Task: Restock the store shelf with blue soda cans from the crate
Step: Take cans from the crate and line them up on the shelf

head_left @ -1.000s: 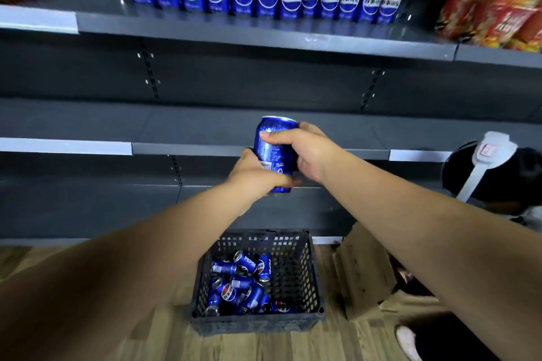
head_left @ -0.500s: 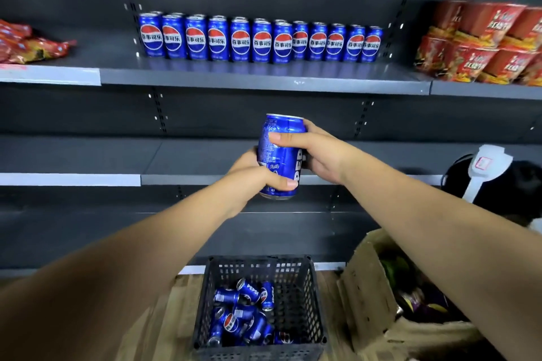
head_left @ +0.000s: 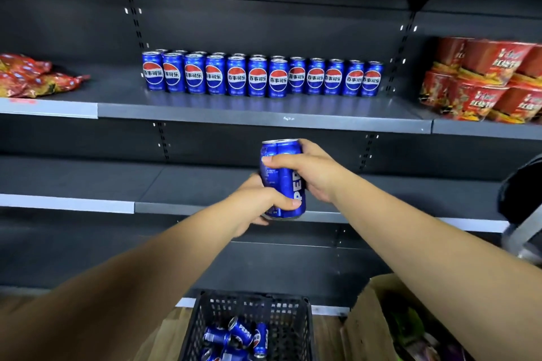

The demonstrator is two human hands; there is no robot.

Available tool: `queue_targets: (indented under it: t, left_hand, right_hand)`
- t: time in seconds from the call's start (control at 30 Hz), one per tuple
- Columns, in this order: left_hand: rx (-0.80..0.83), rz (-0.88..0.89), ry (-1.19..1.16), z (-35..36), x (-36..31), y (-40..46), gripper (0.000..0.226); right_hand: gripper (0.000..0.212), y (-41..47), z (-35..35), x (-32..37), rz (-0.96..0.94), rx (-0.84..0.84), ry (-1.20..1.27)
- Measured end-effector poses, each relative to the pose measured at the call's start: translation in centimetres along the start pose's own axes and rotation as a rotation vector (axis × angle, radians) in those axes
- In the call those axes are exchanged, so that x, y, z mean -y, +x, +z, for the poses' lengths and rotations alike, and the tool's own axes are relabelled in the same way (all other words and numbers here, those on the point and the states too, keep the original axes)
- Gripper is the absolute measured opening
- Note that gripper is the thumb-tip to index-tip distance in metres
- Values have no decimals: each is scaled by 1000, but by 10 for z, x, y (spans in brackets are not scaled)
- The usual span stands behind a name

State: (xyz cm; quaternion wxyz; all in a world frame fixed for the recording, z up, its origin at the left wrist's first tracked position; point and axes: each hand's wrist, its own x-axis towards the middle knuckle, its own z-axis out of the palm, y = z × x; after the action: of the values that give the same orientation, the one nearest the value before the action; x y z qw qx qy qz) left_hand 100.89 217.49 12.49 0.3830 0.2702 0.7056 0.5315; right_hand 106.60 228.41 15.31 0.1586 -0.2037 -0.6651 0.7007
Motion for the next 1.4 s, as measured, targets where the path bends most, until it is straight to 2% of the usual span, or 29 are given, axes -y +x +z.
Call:
queue_targets:
  t: [0.07, 0.13, 0.27, 0.33, 0.43, 0.6, 0.73, 0.87, 0.93, 1.03, 1.1, 1.17, 1.23, 1.3, 1.4]
  left_hand:
    - [-73, 37, 21, 6, -2, 4, 59]
    - [-183, 105, 35, 12, -4, 7, 56]
    - [-293, 150, 50, 13, -12, 16, 56]
    - [-283, 173, 47, 7, -18, 21, 65]
    - [-232, 204, 43, -7, -26, 24, 80]
    - [-141, 140, -156, -24, -38, 23, 75]
    - [-34, 170, -183, -33, -48, 22, 78]
    - [35, 217, -158, -43, -52, 24, 90]
    - [53, 228, -130, -46, -54, 26, 93]
    - [69, 238, -58, -48, -57, 26, 83]
    - [26, 251, 1, -50, -57, 25, 70]
    - [-44, 274, 56, -52, -55, 25, 67]
    - [-94, 293, 107, -51, -53, 25, 66]
    - [-111, 303, 155, -47, -53, 25, 61]
    - [-128, 332, 131, -43, -52, 31, 61]
  right_hand:
    - [49, 6, 0, 1, 4, -32, 27]
    - [53, 11, 3, 6, 19, -83, 50]
    - [47, 21, 12, 20, 30, -128, 1]
    - [43, 25, 13, 30, 22, -127, -30]
    - [51, 29, 13, 43, 44, -107, -57]
    - [59, 38, 10, 56, 70, -48, 44]
    - [61, 40, 4, 54, 98, 119, 54]
    - [30, 40, -1, 61, 56, 188, 62]
    - [25, 42, 1, 65, 15, 176, 84]
    - [43, 45, 5, 65, -10, 130, 137]
    - [53, 47, 8, 61, -30, 47, 156]
    - [61, 49, 10, 59, -40, -54, 165]
    - [55, 49, 13, 58, -44, -128, 166]
    - [48, 49, 17, 60, -56, -145, 149]
    - [63, 52, 23, 66, -53, -116, 82]
